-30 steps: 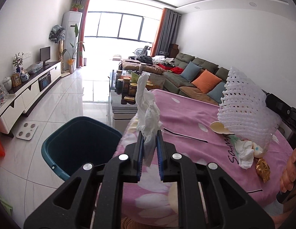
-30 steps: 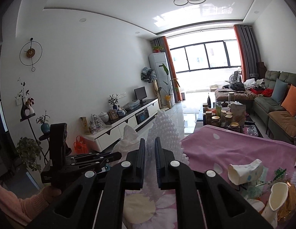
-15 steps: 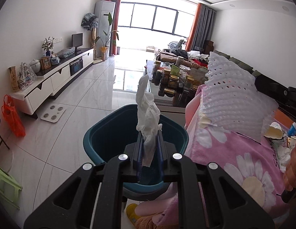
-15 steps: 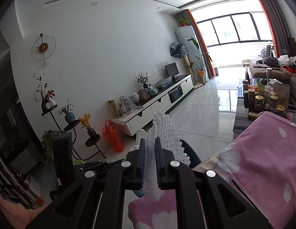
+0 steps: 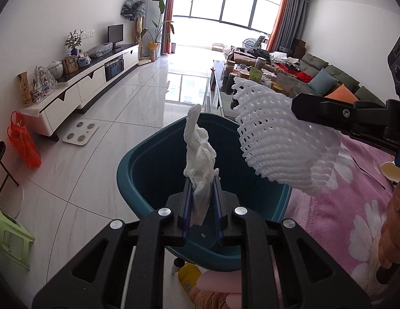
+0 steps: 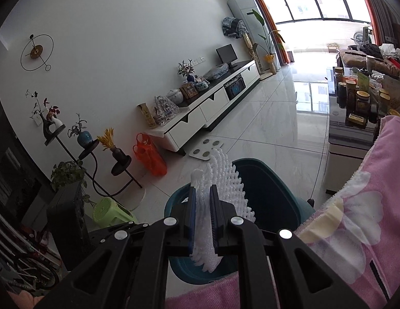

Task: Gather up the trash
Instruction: 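Carry the foam net with the right tool while the left tool carries the tissue over the teal bin, then open both tools to drop the foam net and tissue into the bin, then grasp the white blue-dotted paper cup with the right tool while the left tool grasps a tissue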

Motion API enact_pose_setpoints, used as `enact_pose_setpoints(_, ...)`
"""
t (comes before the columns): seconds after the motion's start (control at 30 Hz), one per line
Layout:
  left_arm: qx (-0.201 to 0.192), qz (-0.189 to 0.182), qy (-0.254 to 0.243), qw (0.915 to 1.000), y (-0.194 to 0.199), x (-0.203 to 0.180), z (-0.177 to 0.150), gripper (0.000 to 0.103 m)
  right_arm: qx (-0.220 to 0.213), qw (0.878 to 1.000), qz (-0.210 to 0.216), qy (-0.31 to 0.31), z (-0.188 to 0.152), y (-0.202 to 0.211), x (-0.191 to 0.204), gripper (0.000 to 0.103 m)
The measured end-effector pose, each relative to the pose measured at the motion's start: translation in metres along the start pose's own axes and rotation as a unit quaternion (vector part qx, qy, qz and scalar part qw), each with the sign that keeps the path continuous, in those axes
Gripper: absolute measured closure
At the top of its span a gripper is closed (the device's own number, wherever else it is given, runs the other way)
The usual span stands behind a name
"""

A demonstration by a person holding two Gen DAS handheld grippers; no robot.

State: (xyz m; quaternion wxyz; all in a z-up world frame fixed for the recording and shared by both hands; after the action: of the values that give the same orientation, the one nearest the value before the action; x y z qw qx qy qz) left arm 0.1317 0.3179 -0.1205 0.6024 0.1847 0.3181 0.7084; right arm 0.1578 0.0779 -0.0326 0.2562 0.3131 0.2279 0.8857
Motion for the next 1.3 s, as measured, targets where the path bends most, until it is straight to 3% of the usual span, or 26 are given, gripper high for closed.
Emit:
enact_pose_setpoints(0.17,0.011,0.011,-0.003,0.9999,-0.02,0.004,-0.003,0.086,0.034,0.999,-0.032,-0.012,-0.003,-0.022,-0.006,0.091)
enact_pose_setpoints(0.43,0.009,0.02,0.002,0.9997,-0.035,0.01,-0.003,0.068,0.049,0.997,-0.051,-0.03,-0.006,-0.03,-0.016,0.078)
enact_pose_setpoints(0.57,0.002,0.025,0.009,0.9996,-0.015,-0.004,-0.012,0.065,0.054,0.997,-0.049,-0.032,-0.008,-0.028,-0.017,0.067)
enact_pose_setpoints(0.77,-0.02,0.027,0.009,0.9994,0.007,-0.004,-0.01,0.062,0.037,0.998,-0.044,-0.036,-0.01,-0.015,-0.019,0.067)
enact_pose_setpoints(0.9,-0.052,0.02,-0.004,0.9984,0.041,-0.011,-0.01,0.049,0.01,0.999,-0.037,-0.032,-0.014,0.016,-0.017,0.067)
enact_pose_setpoints(1.07,-0.092,-0.017,-0.034,0.995,0.081,-0.043,-0.011,0.041,-0.043,0.998,-0.046,0.002,-0.021,0.081,-0.008,0.062)
enact_pose_setpoints(1.3,-0.097,-0.12,-0.092,0.9838,0.112,-0.13,-0.029,0.037,-0.119,0.987,-0.102,0.037,-0.044,0.182,-0.014,0.057)
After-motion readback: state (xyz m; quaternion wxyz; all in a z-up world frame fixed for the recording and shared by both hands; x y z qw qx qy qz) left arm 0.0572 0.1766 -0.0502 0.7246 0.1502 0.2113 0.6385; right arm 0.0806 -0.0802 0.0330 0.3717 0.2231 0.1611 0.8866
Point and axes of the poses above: each gripper's, at about its wrist camera, not at the fingertips, and y roughly against the way its jaws point, x to its left, z to its top, the point moved 3 cm from there along -y, roughly the way its jaws point, and after that the axes turned 2 degrees about -y, right-handed, at the moved point
